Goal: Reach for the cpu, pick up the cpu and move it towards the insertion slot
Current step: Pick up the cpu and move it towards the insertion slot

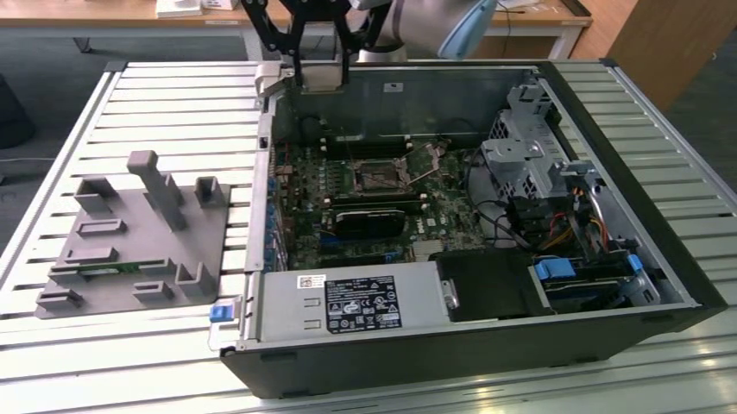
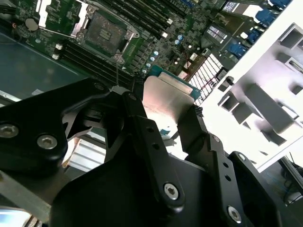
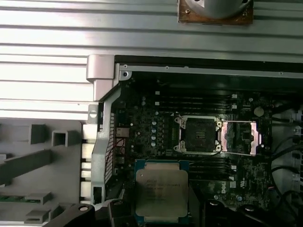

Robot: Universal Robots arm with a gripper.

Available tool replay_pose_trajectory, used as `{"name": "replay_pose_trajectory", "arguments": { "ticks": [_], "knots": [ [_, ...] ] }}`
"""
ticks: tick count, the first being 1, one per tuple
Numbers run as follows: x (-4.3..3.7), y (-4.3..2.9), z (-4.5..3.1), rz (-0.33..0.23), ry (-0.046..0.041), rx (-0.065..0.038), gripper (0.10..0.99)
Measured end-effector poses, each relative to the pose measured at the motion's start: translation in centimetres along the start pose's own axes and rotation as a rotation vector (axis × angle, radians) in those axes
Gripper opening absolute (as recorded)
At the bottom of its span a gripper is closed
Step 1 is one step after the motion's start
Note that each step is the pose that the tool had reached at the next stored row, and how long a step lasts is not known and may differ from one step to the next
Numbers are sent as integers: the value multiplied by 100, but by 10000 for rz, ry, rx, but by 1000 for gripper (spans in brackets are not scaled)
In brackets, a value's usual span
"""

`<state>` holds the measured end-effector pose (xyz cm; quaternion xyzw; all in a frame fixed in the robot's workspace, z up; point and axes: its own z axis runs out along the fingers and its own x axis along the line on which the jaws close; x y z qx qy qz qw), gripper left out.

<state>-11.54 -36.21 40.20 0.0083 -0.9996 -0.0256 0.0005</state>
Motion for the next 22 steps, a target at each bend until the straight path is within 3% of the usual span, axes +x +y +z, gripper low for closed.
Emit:
{"name": "replay_pose_trajectory", "arguments": {
  "ticks": [10, 22],
  "knots": [
    [-206, 99, 21, 51, -2, 1, 533],
    [-498, 164, 38, 173, -9, 0, 533]
  ]
}}
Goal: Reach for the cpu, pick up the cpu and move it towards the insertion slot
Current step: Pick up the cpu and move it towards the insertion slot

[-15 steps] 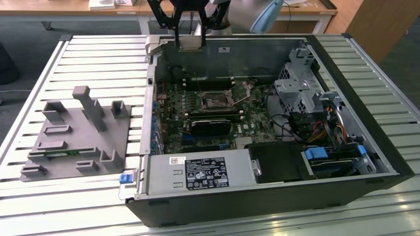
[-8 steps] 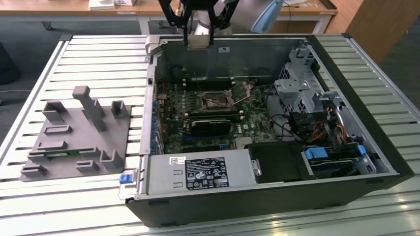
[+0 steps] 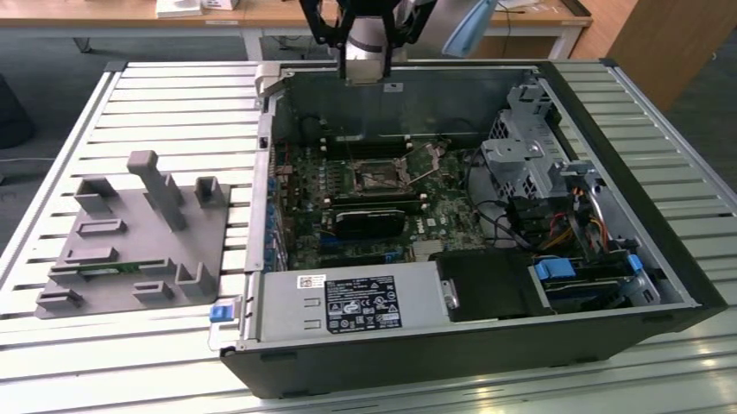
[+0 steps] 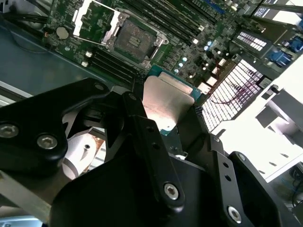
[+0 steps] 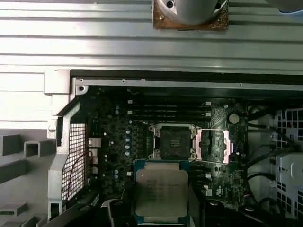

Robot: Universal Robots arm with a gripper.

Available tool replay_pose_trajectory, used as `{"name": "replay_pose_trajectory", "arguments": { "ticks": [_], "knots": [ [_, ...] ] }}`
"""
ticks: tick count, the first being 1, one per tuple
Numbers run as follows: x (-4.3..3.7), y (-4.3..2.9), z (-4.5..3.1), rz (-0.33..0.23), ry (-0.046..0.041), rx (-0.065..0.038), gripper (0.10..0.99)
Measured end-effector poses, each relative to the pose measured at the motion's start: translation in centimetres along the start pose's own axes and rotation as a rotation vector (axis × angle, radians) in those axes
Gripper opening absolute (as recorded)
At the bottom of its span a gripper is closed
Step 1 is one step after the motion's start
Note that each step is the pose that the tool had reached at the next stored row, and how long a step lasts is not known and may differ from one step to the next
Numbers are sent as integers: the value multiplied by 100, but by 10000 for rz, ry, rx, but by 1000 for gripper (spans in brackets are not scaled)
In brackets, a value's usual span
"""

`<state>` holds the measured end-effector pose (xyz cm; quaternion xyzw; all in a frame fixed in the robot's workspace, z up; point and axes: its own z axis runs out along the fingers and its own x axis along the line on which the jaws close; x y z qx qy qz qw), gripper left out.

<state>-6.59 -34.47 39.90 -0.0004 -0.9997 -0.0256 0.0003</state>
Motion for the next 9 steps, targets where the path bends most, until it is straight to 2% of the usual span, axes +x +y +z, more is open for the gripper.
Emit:
{"name": "replay_pose_trajectory", "arguments": {
  "ticks": [6, 9],
  "knots": [
    [-118, 42, 12, 51, -3, 0, 533],
    [-139, 80, 20, 71, -4, 1, 533]
  ]
}}
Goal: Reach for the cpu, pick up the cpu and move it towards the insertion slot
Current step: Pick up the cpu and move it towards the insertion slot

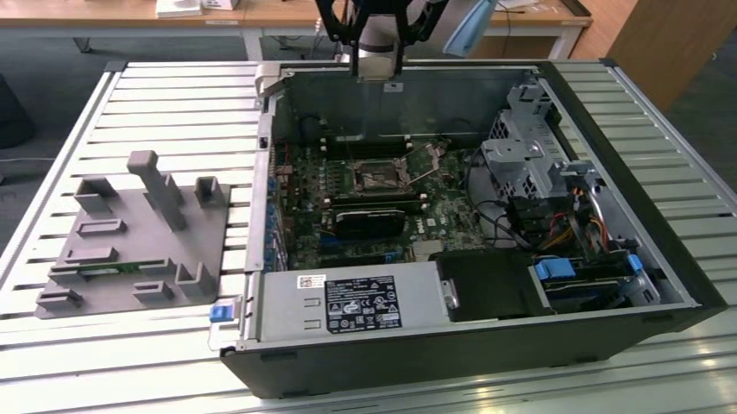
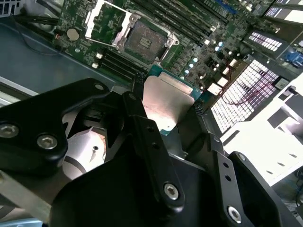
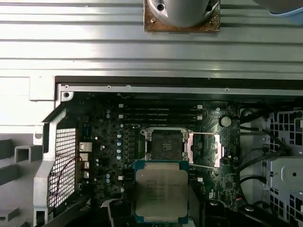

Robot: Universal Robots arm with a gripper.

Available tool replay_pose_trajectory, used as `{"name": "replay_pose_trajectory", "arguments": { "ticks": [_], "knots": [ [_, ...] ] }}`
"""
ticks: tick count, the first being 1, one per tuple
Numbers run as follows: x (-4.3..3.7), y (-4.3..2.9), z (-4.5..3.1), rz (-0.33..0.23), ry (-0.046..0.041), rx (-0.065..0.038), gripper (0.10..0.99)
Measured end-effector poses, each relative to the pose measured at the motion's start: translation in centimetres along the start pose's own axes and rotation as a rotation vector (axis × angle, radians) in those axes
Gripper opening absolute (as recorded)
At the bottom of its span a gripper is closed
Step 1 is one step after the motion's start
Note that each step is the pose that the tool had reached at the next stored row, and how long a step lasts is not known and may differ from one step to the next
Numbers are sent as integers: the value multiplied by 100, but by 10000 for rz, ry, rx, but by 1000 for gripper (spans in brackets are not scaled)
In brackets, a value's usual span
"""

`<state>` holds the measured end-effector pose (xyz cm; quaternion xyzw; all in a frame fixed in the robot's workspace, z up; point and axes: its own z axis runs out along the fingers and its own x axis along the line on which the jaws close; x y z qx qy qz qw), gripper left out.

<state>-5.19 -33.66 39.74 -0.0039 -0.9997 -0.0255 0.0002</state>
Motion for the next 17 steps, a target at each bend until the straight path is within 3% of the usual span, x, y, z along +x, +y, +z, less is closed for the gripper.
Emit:
{"name": "replay_pose_trajectory", "arguments": {
  "ticks": [9, 14, 17],
  "knots": [
    [-15, 172, 25, 18, 0, 0, 533],
    [-100, 208, 40, 23, -1, -1, 533],
    [-194, 254, 53, 24, 0, 0, 533]
  ]
}}
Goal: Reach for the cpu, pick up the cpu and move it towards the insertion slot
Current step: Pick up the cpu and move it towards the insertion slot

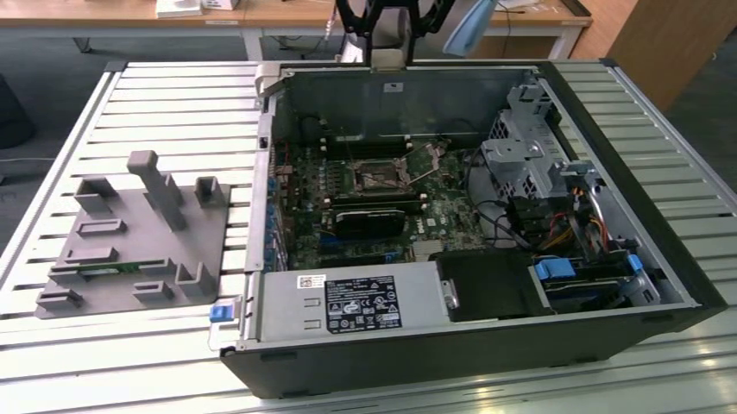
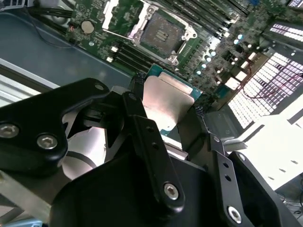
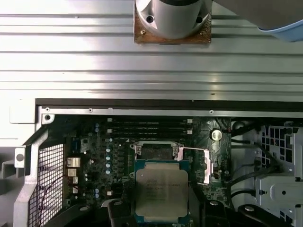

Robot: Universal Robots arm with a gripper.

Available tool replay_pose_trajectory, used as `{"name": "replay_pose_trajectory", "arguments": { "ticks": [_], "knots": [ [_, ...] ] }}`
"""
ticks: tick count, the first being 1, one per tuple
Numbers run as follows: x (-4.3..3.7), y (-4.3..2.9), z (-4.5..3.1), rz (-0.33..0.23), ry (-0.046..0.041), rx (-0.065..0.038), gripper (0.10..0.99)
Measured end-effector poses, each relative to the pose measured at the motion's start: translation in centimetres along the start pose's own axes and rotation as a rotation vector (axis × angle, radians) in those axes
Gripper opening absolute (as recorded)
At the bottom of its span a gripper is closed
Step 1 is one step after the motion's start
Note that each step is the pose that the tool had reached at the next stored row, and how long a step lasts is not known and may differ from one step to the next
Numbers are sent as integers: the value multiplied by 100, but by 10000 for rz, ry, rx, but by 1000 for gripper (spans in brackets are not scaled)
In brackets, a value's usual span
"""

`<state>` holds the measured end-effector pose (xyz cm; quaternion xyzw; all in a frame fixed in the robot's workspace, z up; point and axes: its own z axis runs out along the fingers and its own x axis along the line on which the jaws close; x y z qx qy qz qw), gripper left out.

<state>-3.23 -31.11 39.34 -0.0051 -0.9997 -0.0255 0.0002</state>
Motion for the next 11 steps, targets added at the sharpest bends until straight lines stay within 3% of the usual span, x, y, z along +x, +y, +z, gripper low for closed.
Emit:
{"name": "replay_pose_trajectory", "arguments": {
  "ticks": [5, 11],
  "knots": [
    [-87, 43, 15, 3, -3, -1, 533],
    [-92, 46, 16, 7, -5, 0, 533]
  ]
}}
